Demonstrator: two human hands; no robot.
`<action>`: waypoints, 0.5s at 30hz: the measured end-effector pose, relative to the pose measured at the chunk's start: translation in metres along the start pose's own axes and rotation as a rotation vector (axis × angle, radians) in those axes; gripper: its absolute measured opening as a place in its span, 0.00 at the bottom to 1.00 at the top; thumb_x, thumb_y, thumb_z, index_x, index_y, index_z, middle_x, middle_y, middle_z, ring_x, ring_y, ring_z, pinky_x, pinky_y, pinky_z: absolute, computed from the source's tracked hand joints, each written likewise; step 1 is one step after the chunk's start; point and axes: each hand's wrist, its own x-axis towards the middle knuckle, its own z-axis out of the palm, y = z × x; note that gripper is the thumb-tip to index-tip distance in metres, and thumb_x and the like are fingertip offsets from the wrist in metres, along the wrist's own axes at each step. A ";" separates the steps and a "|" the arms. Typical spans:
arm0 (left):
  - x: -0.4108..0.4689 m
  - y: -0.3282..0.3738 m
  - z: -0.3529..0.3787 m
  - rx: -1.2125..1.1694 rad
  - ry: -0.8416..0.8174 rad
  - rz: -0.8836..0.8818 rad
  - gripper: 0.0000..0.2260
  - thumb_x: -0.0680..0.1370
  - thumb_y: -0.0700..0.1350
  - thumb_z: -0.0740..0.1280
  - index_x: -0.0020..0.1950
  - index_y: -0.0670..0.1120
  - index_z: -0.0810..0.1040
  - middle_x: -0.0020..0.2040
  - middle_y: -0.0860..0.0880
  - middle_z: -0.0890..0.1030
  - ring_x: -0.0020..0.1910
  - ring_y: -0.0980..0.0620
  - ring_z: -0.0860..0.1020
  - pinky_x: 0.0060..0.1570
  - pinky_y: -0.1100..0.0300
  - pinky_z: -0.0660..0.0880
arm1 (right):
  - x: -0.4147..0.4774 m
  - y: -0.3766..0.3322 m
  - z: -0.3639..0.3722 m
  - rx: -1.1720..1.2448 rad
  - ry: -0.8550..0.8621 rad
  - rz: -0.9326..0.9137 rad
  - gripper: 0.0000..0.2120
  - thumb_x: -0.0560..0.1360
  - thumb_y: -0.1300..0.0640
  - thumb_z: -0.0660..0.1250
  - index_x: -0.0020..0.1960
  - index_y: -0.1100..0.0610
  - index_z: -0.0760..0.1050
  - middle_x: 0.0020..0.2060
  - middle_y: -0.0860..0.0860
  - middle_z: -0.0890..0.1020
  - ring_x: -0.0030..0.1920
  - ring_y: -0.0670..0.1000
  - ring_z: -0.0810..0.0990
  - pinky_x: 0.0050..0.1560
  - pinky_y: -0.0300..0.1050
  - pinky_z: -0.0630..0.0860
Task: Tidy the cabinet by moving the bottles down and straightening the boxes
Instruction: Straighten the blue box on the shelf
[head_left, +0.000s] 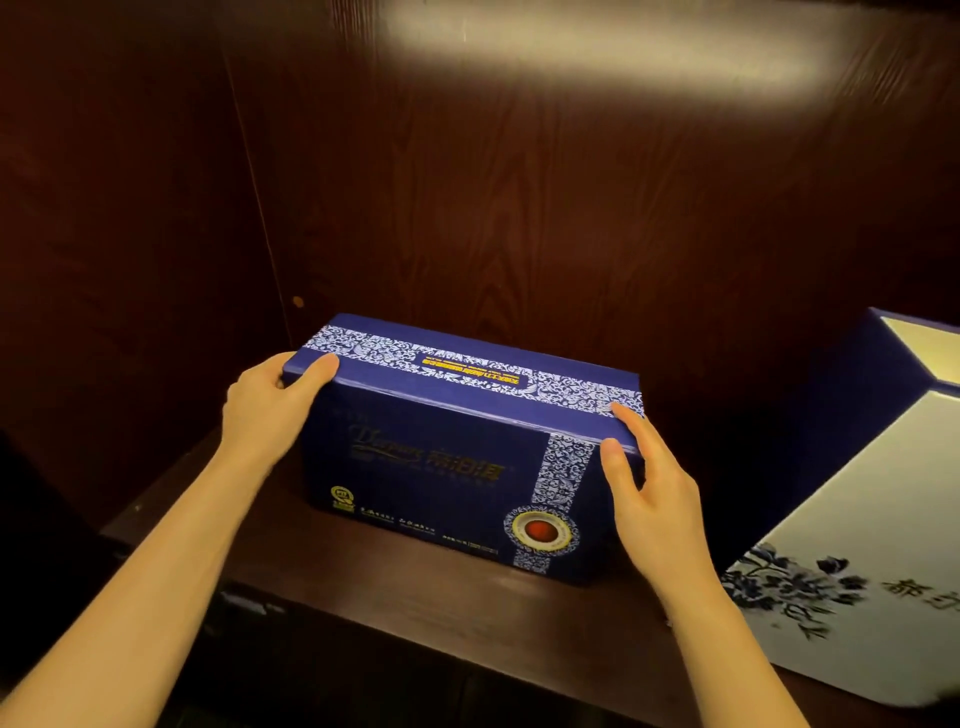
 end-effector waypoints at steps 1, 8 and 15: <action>-0.004 0.004 0.004 0.004 -0.008 0.006 0.22 0.69 0.71 0.64 0.54 0.59 0.79 0.50 0.53 0.82 0.51 0.47 0.81 0.52 0.42 0.78 | -0.002 0.002 -0.004 -0.019 0.013 0.003 0.24 0.78 0.37 0.57 0.73 0.38 0.65 0.67 0.43 0.73 0.60 0.44 0.77 0.44 0.32 0.78; -0.024 0.021 0.019 0.031 -0.028 0.036 0.23 0.69 0.71 0.62 0.54 0.58 0.79 0.49 0.51 0.82 0.50 0.47 0.80 0.49 0.45 0.78 | -0.013 0.005 -0.024 -0.081 0.065 0.012 0.24 0.81 0.42 0.56 0.77 0.44 0.64 0.74 0.47 0.70 0.70 0.49 0.72 0.65 0.57 0.75; -0.031 0.029 0.025 0.022 -0.038 0.030 0.24 0.70 0.69 0.63 0.56 0.55 0.79 0.52 0.50 0.83 0.51 0.46 0.80 0.50 0.41 0.78 | -0.043 0.002 -0.045 -0.156 0.186 -0.055 0.25 0.80 0.44 0.60 0.75 0.47 0.67 0.76 0.43 0.66 0.74 0.46 0.67 0.68 0.50 0.71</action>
